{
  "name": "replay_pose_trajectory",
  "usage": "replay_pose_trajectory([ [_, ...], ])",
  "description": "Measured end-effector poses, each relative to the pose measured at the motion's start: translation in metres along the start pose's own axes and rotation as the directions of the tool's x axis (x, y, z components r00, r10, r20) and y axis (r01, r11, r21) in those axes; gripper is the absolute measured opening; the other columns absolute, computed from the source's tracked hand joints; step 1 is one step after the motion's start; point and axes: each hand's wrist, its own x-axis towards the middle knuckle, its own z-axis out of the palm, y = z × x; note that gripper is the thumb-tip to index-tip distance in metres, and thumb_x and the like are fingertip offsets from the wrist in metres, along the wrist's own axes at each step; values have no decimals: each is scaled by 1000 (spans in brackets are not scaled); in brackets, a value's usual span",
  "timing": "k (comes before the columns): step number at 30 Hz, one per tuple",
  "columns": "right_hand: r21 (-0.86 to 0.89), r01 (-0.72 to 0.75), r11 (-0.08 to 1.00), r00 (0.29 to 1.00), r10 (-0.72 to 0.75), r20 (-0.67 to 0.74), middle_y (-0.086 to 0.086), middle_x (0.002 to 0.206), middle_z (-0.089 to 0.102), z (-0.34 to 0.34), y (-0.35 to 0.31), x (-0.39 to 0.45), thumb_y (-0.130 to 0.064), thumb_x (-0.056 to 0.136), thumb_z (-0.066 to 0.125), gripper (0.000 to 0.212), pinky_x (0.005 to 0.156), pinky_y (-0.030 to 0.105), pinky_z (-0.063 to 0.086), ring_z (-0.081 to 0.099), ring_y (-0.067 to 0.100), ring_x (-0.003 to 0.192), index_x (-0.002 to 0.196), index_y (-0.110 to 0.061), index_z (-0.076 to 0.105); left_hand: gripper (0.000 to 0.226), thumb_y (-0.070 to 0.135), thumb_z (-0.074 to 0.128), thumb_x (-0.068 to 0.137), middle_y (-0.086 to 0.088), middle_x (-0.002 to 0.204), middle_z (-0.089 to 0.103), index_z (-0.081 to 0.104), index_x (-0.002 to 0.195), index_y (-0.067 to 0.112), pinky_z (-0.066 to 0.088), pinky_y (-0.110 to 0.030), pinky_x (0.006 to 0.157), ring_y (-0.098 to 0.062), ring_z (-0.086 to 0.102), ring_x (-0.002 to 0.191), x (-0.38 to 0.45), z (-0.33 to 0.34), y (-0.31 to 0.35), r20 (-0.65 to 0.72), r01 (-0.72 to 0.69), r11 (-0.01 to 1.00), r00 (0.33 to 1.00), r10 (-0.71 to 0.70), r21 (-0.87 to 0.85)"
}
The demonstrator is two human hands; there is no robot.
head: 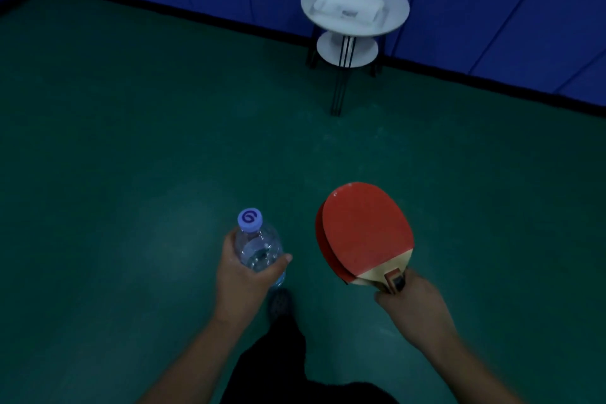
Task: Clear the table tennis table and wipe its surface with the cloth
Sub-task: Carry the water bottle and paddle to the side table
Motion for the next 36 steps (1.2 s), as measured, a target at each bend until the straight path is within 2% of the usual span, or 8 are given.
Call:
replay_pose_trajectory([
  [5, 5, -56, 998, 998, 56, -17, -2, 76, 64, -29, -78, 91, -28, 78, 69, 19, 53, 29, 39, 62, 20, 69, 84, -19, 54, 71, -1, 91, 60, 3, 105, 68, 54, 119, 12, 47, -8, 73, 4, 65, 83, 135, 31, 53, 82, -29, 1000, 996, 29, 6],
  [10, 21, -75, 997, 996, 76, -47, 0, 80, 63, -67, -142, 184, -32, 79, 70, 22, 61, 30, 41, 63, 28, 80, 85, -21, 52, 67, 1, 91, 61, -3, 103, 70, 55, 118, 11, 51, -13, 73, -11, 69, 85, 253, 83, 91, 106, -45, 999, 993, 43, 18],
  [14, 45, -56, 997, 997, 58, -47, 0, 79, 63, -95, -176, 278, -29, 79, 68, 19, 56, 30, 38, 58, 23, 73, 84, -19, 53, 68, 1, 91, 61, -2, 103, 69, 55, 118, 11, 50, -11, 71, -4, 67, 81, 338, 141, 114, 117, -57, 998, 992, 54, 21],
  [18, 14, -32, 999, 999, 33, -35, -1, 78, 59, -134, -212, 373, -24, 80, 66, 14, 61, 30, 38, 57, 26, 76, 86, -16, 55, 67, -2, 90, 62, -2, 103, 69, 55, 117, 12, 52, -14, 74, -4, 67, 82, 412, 196, 146, 77, -58, 998, 995, 58, -2],
  [22, 15, -8, 1000, 1000, 8, -14, -2, 77, 60, -172, -247, 444, -24, 80, 64, 14, 60, 30, 38, 56, 24, 73, 84, -19, 52, 65, -1, 90, 61, 1, 100, 69, 55, 112, 18, 51, -13, 71, -2, 67, 80, 475, 242, 180, 56, -52, 998, 997, 54, -28],
  [30, 11, -2, 1000, 1000, 2, -9, -4, 74, 59, -244, -319, 590, -26, 81, 66, 18, 55, 30, 37, 58, 21, 72, 78, -22, 49, 69, -1, 91, 60, 1, 101, 68, 53, 117, 12, 50, -12, 72, 1, 66, 79, 619, 330, 231, 86, -69, 997, 994, 72, -44],
  [34, 19, -13, 1000, 1000, 13, -8, -2, 75, 61, -265, -350, 668, -24, 80, 67, 16, 54, 29, 39, 59, 18, 70, 79, -20, 51, 70, 13, 88, 57, -2, 102, 69, 53, 118, 9, 52, -18, 75, -7, 67, 83, 701, 371, 245, 109, -60, 996, 992, 68, -71],
  [36, 15, -22, 1000, 1000, 22, -13, -2, 75, 61, -276, -369, 708, -24, 79, 67, 16, 51, 28, 37, 58, 16, 67, 80, -19, 52, 64, 16, 86, 58, 2, 100, 70, 56, 115, 14, 53, -20, 75, -9, 68, 84, 745, 391, 253, 115, -62, 995, 991, 71, -76],
])
